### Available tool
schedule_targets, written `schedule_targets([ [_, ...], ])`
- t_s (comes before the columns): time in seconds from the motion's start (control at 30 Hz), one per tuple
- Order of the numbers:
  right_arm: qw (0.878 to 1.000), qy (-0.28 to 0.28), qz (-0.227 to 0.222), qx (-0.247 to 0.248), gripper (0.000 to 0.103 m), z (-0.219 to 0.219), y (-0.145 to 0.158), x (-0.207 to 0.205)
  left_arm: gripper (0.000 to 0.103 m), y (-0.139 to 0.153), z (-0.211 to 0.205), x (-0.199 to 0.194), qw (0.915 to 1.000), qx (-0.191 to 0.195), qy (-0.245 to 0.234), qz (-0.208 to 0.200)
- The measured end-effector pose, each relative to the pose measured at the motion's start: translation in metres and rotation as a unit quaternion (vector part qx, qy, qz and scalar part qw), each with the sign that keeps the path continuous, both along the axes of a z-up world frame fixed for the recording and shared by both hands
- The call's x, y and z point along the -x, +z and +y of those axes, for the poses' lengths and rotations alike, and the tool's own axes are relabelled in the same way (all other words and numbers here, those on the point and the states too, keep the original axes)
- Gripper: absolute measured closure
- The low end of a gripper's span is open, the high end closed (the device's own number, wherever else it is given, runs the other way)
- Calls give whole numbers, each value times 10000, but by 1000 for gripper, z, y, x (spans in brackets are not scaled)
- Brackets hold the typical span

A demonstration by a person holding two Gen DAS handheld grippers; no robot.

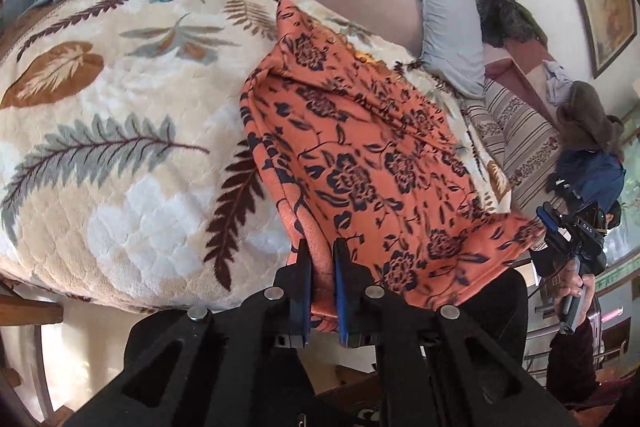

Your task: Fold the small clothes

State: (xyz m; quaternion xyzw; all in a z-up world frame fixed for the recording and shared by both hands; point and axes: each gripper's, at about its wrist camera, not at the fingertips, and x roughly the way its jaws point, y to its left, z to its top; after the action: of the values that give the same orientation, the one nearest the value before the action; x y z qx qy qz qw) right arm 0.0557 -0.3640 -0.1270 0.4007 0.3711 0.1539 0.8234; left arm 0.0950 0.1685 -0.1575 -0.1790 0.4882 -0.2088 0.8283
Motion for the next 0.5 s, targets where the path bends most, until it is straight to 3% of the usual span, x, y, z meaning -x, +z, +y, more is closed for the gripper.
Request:
schedule_targets([
  [0.07, 9999, -94, -17, 115, 91, -5, 11, -1, 93, 13, -8, -4, 9999, -39, -57, -131],
  [0.13, 9978, -98, 426, 497, 90, -11, 12, -5, 93, 20, -16, -7, 9996, -155, -109, -208],
  [0.3, 9869, 219, 1504, 532, 85, -5, -35, -8, 93, 17, -24, -5, 9994, -248, -174, -145],
  [0.33, 9838, 206, 1671, 615, 76, -1, -47, -6, 93, 14, -25, -5, 9995, -228, -178, -103],
  [0.37, 9795, 200, 1837, 797, 57, 1, -59, -6, 93, 11, -25, -6, 9996, -229, -178, -65],
  [0.43, 9739, 108, 1965, 1132, 33, 8, -79, -1, 93, 5, -28, -5, 9994, -275, -185, 19],
  [0.5, 9674, 16, 2209, 1238, 33, 10, -101, 1, 93, 1, -30, -4, 9992, -335, -214, 51],
])
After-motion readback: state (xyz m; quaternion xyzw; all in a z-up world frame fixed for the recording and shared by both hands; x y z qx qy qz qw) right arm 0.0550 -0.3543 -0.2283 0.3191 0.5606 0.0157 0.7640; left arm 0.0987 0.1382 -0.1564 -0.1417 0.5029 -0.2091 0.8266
